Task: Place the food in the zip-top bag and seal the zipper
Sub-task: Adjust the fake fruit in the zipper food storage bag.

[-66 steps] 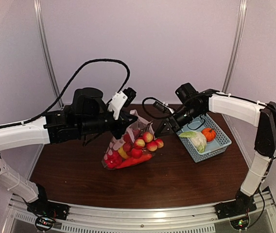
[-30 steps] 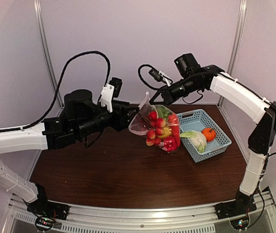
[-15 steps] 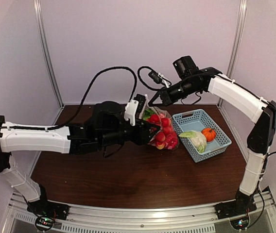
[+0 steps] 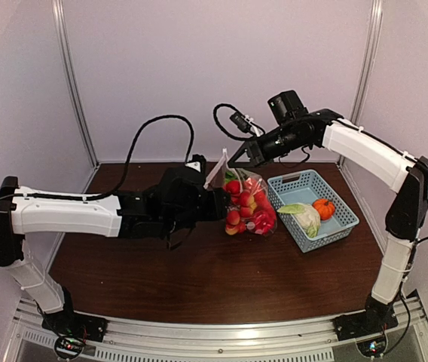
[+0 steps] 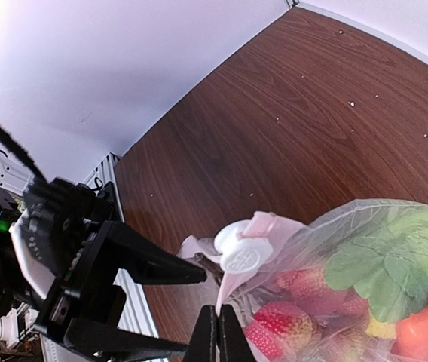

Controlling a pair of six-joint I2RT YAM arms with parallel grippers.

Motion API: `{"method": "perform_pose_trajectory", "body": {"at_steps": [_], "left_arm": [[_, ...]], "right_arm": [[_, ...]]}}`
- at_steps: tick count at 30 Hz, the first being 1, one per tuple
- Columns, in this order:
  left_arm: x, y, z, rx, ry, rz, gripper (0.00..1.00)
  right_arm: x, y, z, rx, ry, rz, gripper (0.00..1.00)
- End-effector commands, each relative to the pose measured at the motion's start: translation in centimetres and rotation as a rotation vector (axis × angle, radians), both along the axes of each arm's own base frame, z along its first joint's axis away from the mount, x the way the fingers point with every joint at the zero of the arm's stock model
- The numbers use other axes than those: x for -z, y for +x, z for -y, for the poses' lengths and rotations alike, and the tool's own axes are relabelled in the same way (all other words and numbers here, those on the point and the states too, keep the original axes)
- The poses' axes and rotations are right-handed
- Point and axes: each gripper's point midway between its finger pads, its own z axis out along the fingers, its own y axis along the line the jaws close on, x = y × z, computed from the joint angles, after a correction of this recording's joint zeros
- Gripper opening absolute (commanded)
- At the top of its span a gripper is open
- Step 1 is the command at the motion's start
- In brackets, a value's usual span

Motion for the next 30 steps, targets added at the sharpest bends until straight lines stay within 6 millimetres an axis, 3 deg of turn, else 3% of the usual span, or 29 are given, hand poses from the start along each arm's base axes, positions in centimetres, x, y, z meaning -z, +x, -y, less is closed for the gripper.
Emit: {"method": "perform_pose_trajectory", "body": {"at_steps": [1,7,10,18,21,23,26,30], "left_arm": [[-0.7,2.1,-2.3,-0.153,-0.050,0.009,0.63],[-1.1,4.9,-3.4,-0.202,-0.097,0.045,0.57],[-0.9,5.9,-2.8,-0.162,-0.135,0.041,0.41],[-2.7,5.4,-1.5,-0.062,-0.159,0.058,0.09],[-3.5,4.4,-0.9,0.009,-0.144,0.050,0.06],[-4.5,3.7,-0.6,0.071,-0.129,0.075,0.05],[-7.5,2.8,-0.8,0.139,-0.139,0.182,0.00],[-10.4,2.8,-2.9,0.086,-0.158,0.321,0.00]], "right_arm": [[-3.2,-2.7,-0.9,-0.067,0.085,0.023,0.00],[-3.4,-4.0,-1.3,-0.102,0.109,0.005,0.00],[-3.6,-4.4,-1.2,-0.106,0.121,0.001,0.00],[-2.9,-4.0,-0.9,-0.087,0.092,0.023,0.00],[-2.5,-3.5,-1.0,-0.075,0.079,0.027,0.00],[-1.9,-3.2,-0.9,-0.065,0.060,0.025,0.00],[-0.9,-2.9,-0.8,-0.054,0.033,0.020,0.00],[-0.2,-3.0,-0.8,-0.058,0.024,0.007,0.00]]}}
